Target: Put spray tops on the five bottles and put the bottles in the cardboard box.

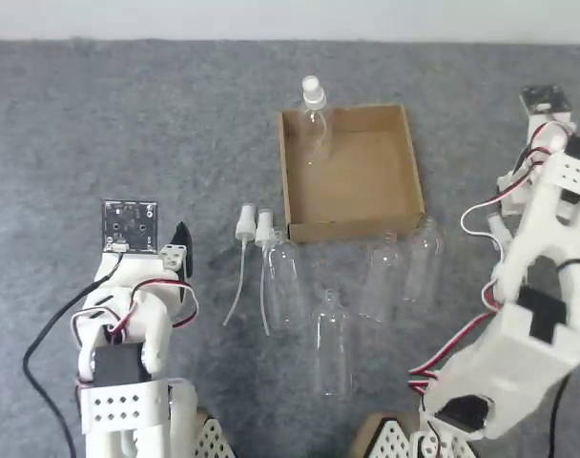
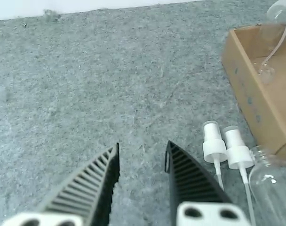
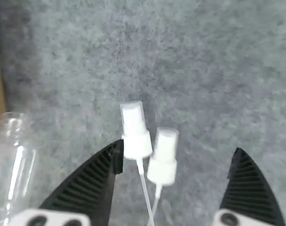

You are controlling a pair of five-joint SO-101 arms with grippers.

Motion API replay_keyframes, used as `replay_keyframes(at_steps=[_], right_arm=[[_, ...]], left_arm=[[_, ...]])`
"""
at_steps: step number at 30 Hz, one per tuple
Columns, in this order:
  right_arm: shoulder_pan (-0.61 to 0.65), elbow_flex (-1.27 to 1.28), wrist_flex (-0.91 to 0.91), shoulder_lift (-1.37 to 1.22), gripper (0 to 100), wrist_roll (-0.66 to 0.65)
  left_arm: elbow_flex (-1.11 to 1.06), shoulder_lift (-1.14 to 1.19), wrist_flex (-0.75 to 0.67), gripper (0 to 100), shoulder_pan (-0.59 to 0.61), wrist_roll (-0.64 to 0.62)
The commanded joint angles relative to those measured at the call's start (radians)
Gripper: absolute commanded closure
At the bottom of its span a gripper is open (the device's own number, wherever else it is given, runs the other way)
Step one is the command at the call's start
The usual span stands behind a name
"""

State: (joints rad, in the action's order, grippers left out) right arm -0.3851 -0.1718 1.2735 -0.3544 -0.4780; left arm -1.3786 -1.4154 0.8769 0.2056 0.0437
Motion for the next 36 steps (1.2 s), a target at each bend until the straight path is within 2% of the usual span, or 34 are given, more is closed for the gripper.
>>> replay_keyframes(at_steps=[1,8,16,21,28,36], right_arm=[[-0.005,-0.011,-0.076,-0.047,71.4,-0.005],[-0.005,-0.011,-0.093,-0.171,72.2,-0.005],[-0.005,-0.011,-0.094,-0.206,84.1,-0.003],[-0.005,-0.012,-0.094,-0.197,96.1,-0.011],[-0.007,-0.064,-0.084,-0.197,96.7,-0.005],[-0.005,-0.155,0.01,-0.14,96.7,-0.003]], left_arm=[[0.007,-0.017,-0.025,86,0.005,0.0],[0.007,-0.017,-0.025,86,0.005,0.0],[0.007,-0.017,-0.025,86,0.005,0.0],[0.007,-0.017,-0.023,86,0.005,0.0],[0.007,-0.017,-0.023,86,0.005,0.0],[0.007,-0.017,-0.021,86,0.005,0.0]])
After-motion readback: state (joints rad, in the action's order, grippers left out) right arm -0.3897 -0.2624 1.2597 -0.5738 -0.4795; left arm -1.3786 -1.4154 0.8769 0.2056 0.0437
